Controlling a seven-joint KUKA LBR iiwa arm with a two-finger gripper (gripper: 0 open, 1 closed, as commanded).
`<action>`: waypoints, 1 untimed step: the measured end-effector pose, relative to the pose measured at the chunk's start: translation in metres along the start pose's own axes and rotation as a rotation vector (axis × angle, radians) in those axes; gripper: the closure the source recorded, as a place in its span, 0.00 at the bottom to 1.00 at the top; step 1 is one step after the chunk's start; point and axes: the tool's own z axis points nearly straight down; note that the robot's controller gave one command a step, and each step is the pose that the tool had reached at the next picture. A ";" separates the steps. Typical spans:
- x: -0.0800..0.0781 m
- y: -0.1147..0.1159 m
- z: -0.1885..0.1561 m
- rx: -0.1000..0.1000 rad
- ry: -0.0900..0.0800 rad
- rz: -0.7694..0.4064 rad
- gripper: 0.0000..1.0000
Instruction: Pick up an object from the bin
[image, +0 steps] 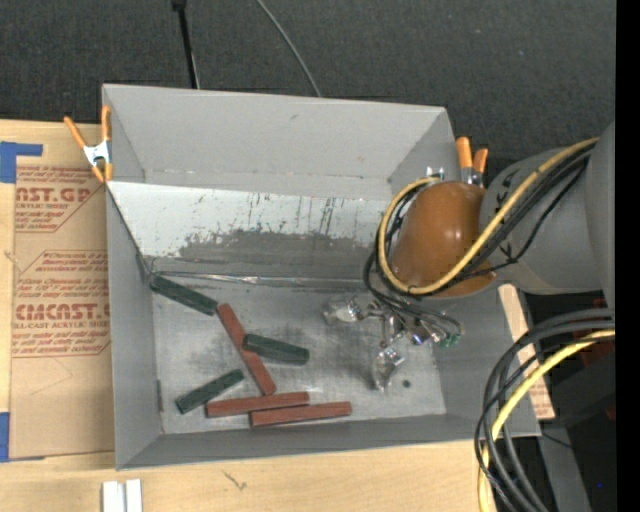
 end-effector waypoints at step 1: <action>-0.009 0.042 -0.008 -0.006 0.004 0.035 0.00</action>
Offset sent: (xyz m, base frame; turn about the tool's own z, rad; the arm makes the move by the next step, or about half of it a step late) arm 0.0087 0.0925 0.0308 0.0308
